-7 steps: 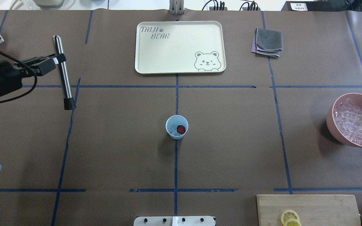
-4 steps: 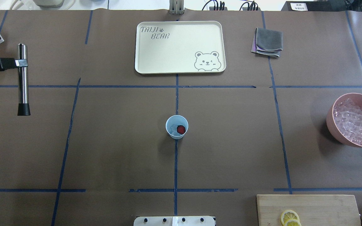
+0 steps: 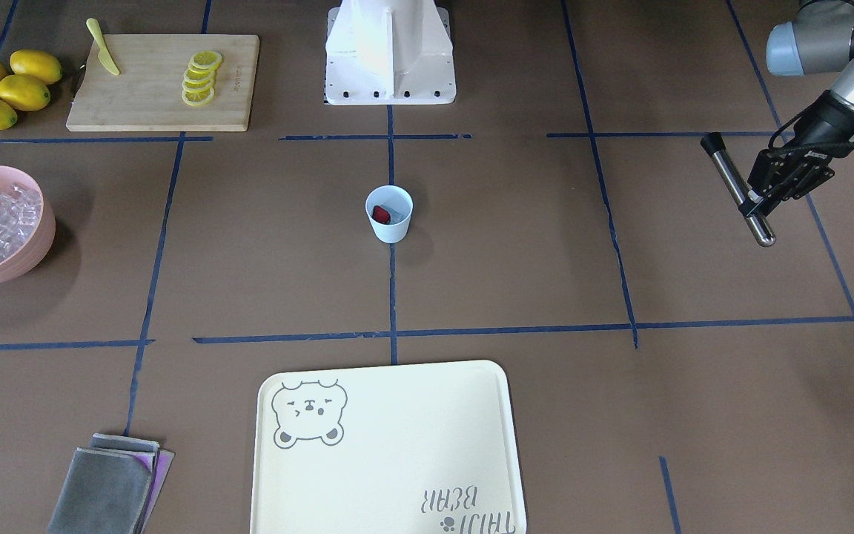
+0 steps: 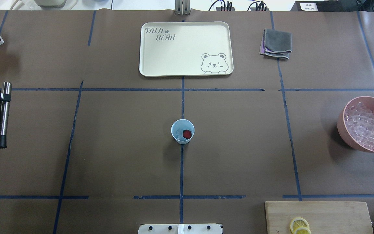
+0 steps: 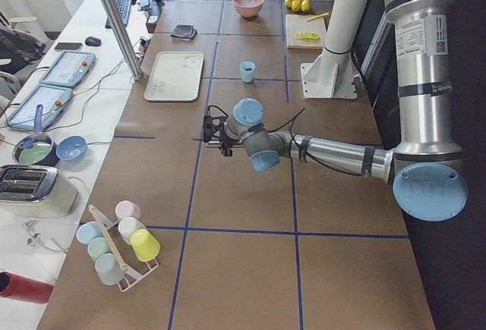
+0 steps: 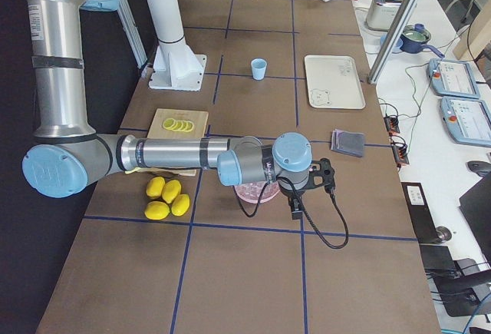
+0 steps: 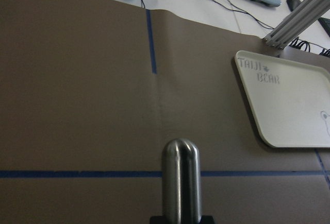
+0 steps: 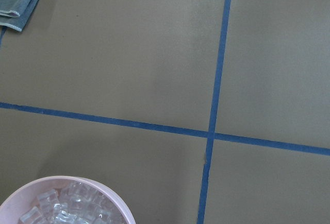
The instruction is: Mash ice and strawberries in cup
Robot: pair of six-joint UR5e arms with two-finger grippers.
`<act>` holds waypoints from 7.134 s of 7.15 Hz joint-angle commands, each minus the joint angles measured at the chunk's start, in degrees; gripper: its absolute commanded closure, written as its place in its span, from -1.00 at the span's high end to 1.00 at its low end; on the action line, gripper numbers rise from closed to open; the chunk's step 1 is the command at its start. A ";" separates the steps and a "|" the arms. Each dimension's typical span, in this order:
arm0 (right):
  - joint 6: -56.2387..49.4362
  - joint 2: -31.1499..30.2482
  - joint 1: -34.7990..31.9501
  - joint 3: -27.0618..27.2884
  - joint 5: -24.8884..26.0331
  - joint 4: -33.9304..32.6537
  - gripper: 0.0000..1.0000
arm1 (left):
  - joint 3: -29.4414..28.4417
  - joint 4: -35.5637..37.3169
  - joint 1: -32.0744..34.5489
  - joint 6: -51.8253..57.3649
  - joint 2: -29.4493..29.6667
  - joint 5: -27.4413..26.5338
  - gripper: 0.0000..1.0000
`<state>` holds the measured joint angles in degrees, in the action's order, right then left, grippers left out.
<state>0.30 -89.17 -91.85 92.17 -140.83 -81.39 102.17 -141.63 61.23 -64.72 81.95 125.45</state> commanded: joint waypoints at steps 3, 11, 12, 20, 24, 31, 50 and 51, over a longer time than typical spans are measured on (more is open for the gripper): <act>-0.03 -0.04 0.00 -0.15 0.12 0.00 0.99 | -11.26 3.20 -0.23 16.95 0.41 0.50 -1.00; -0.03 0.14 0.18 -0.15 0.29 0.09 0.99 | -18.93 2.85 3.46 27.28 0.49 -5.12 -1.00; -0.03 0.14 0.18 -0.24 0.29 0.09 0.99 | -18.93 2.76 3.37 27.02 0.58 -7.56 -1.00; -0.12 0.23 0.18 -0.32 0.82 0.09 0.99 | -19.11 2.41 2.93 26.14 0.67 -7.76 -1.00; -0.12 0.23 0.18 -0.24 0.82 0.09 0.99 | -19.64 2.41 2.67 26.14 0.58 -7.32 0.20; -0.03 0.58 0.18 0.03 3.10 0.09 0.99 | -17.71 3.72 3.28 27.63 0.58 -0.85 1.00; -0.47 -0.30 0.53 -2.78 1.88 -2.64 0.99 | -10.23 53.48 32.20 70.08 8.32 10.78 1.00; -0.65 -0.30 0.53 -3.13 1.79 -2.64 0.99 | -10.23 53.47 32.20 70.08 8.40 10.78 1.00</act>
<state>-0.05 -89.42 -91.28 89.57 -138.95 -84.09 91.86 -88.12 93.42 5.36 90.29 136.24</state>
